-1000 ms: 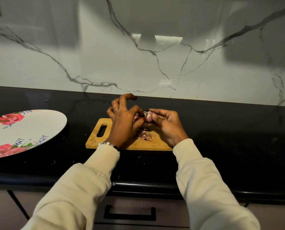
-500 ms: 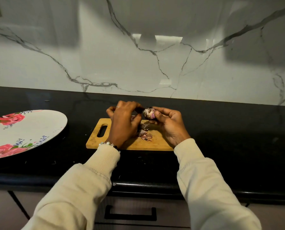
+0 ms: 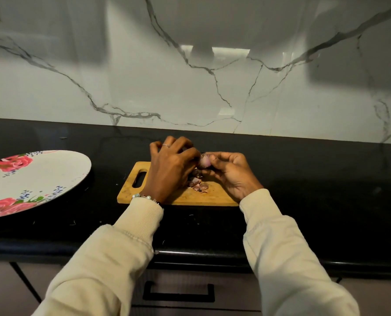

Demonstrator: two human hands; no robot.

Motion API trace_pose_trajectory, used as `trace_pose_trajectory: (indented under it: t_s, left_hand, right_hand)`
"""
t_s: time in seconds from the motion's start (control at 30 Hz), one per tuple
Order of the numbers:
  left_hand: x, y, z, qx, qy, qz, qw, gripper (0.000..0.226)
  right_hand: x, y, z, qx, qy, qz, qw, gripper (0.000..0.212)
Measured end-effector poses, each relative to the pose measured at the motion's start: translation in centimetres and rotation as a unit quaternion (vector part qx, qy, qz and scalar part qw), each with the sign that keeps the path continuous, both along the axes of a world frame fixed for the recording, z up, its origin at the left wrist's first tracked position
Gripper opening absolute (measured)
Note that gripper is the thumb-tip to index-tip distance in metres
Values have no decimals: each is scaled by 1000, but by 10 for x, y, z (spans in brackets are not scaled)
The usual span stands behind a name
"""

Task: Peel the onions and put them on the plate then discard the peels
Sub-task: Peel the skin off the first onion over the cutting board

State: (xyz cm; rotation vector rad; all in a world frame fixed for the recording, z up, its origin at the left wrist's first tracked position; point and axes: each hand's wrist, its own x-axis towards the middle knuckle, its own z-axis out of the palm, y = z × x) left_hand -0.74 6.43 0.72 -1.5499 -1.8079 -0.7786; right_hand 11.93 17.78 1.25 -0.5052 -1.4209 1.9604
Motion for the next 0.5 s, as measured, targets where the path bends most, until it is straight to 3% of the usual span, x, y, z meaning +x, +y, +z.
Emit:
trace_pose_trajectory:
  t_s: [0.17,0.5]
  left_hand:
    - [-2,3,0,-66,46,28,996,19]
    - [1,10,-2,-65,36,39,996,19]
  right_hand:
    - [-2,1,-4,23,-37,-4,999,12]
    - [-1,0,-2,8,-20,0,1000,14]
